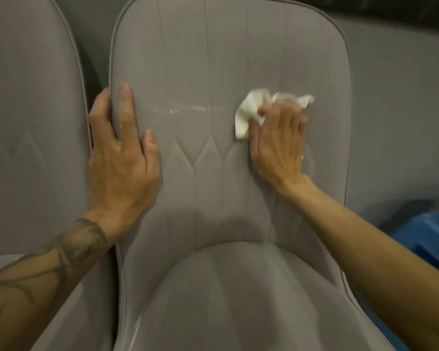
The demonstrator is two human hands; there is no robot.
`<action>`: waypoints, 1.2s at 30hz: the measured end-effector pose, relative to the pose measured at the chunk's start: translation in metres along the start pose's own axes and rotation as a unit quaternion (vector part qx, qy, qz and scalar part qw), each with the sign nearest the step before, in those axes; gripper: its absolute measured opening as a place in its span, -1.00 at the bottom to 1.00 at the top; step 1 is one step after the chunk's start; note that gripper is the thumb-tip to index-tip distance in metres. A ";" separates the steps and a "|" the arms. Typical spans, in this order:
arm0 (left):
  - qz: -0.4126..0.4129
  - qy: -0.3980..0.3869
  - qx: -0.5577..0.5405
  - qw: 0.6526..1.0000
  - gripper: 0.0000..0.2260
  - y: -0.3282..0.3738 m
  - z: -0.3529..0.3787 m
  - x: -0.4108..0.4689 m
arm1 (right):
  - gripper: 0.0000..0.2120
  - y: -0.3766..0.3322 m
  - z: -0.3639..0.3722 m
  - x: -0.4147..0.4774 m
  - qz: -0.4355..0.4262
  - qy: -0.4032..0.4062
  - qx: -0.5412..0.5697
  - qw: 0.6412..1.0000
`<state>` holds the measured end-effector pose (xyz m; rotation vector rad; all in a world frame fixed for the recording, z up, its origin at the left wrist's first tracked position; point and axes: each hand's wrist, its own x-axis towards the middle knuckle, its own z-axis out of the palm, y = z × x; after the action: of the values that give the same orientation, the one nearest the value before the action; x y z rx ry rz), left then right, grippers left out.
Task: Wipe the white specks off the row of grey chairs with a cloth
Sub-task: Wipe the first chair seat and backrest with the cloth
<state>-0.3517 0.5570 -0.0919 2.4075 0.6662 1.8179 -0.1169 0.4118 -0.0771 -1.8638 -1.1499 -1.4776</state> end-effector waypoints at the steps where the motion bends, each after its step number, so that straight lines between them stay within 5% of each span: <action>1: 0.002 0.001 -0.001 1.000 -0.44 0.000 0.001 0.000 | -0.81 0.000 0.002 0.016 0.047 0.033 -0.001 0.998; 4: 0.007 -0.001 -0.004 1.000 -0.44 0.001 0.000 -0.001 | -0.77 -0.010 0.006 -0.021 0.049 0.025 0.018 0.998; 8: -0.002 -0.001 0.000 1.000 -0.44 0.003 -0.002 0.000 | -0.76 -0.017 -0.008 -0.146 -0.168 -0.145 0.043 0.974; 10: -0.001 0.003 -0.001 1.000 -0.44 0.004 -0.002 0.000 | -0.71 -0.009 -0.009 -0.148 -0.241 -0.159 0.032 0.957; 16: -0.003 0.004 0.001 1.000 -0.45 0.001 0.000 0.000 | -0.78 -0.005 0.008 -0.060 -0.027 -0.018 0.039 0.999; 18: -0.004 0.003 0.002 1.000 -0.44 0.003 -0.001 -0.001 | -0.76 -0.010 0.007 -0.094 -0.064 -0.047 0.055 0.995; 22: -0.003 0.004 0.004 1.000 -0.44 0.005 -0.002 0.000 | -0.77 -0.006 -0.005 -0.158 -0.304 -0.162 0.027 0.939; 24: 0.000 0.008 0.004 1.000 -0.45 0.005 -0.002 0.000 | -0.81 -0.006 0.000 -0.143 -0.286 -0.148 0.041 0.946; 28: 0.006 0.012 0.006 1.000 -0.45 0.003 0.000 0.000 | -0.80 -0.014 0.011 -0.113 -0.076 -0.042 0.043 0.995; 34: 0.003 0.011 -0.003 1.000 -0.44 0.001 0.000 0.001 | -0.78 -0.023 0.001 -0.134 -0.260 -0.131 0.047 0.956; 36: 0.004 0.008 -0.006 1.000 -0.44 0.001 0.000 0.001 | -0.76 -0.018 -0.001 -0.092 -0.225 -0.098 0.045 0.968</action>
<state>-0.3507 0.5560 -0.0910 2.3941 0.6461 1.8394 -0.1377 0.3923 -0.1663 -1.7938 -1.7980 -1.4567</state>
